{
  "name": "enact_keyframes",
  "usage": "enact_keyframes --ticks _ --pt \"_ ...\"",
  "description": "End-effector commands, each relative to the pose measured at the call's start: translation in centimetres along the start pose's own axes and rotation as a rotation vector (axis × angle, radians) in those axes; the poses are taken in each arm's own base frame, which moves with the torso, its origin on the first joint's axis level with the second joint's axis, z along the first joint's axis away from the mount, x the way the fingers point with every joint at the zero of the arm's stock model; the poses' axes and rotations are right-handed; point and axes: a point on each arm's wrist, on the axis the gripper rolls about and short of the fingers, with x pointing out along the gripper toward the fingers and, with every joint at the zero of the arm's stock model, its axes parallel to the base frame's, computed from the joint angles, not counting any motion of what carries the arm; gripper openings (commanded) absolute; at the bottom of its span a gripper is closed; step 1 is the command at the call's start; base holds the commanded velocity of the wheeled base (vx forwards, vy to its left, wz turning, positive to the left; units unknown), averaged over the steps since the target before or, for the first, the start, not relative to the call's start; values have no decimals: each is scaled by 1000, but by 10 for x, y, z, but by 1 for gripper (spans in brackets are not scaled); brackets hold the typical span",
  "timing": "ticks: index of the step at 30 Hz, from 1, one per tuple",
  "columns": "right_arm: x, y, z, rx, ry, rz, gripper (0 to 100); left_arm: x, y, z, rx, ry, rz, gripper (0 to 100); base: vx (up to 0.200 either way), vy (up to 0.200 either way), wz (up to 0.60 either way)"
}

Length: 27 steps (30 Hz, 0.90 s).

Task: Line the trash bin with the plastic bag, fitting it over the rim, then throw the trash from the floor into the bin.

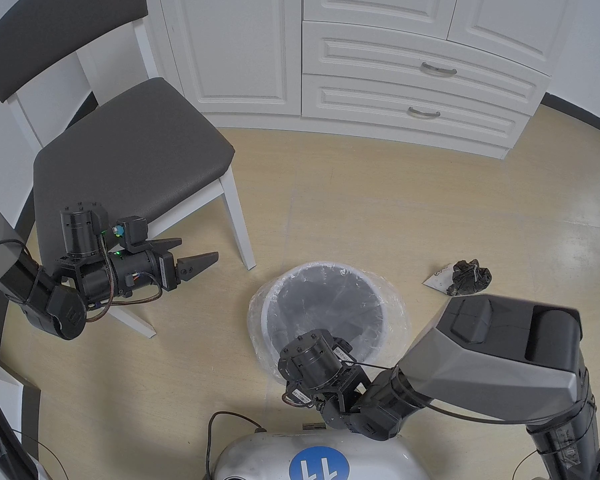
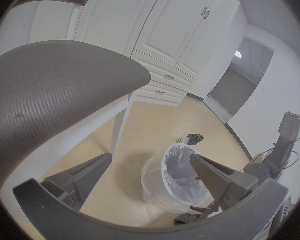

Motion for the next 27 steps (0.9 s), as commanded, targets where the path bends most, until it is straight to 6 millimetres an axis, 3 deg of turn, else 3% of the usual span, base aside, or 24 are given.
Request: enact_keyframes --ticks 1,2,7,9,12,15,23,27 --pt "-27 -9 13 5 -40 6 100 0 -1 -1 -1 3 -1 100 0 0 0" --pt "-40 -14 16 9 -56 10 100 -1 -1 -1 -1 3 -1 100 0 0 0" --pt "-66 -32 25 26 -92 5 100 -6 -5 3 8 -8 -6 100 0 0 0" --pt "-81 -47 35 55 -131 -10 100 -9 -8 6 20 -29 -8 100 0 0 0" --pt "-84 -60 40 78 -143 -34 100 -9 -8 7 30 -47 -8 100 0 0 0" --pt "-71 -73 37 69 -119 -69 100 -10 -7 8 34 -55 -4 100 0 0 0" --pt "-9 -86 17 15 -1 -176 100 -13 -6 9 42 -75 2 100 0 0 0" --pt "6 -91 4 -17 53 -208 100 -13 -6 9 43 -76 2 100 0 0 0"
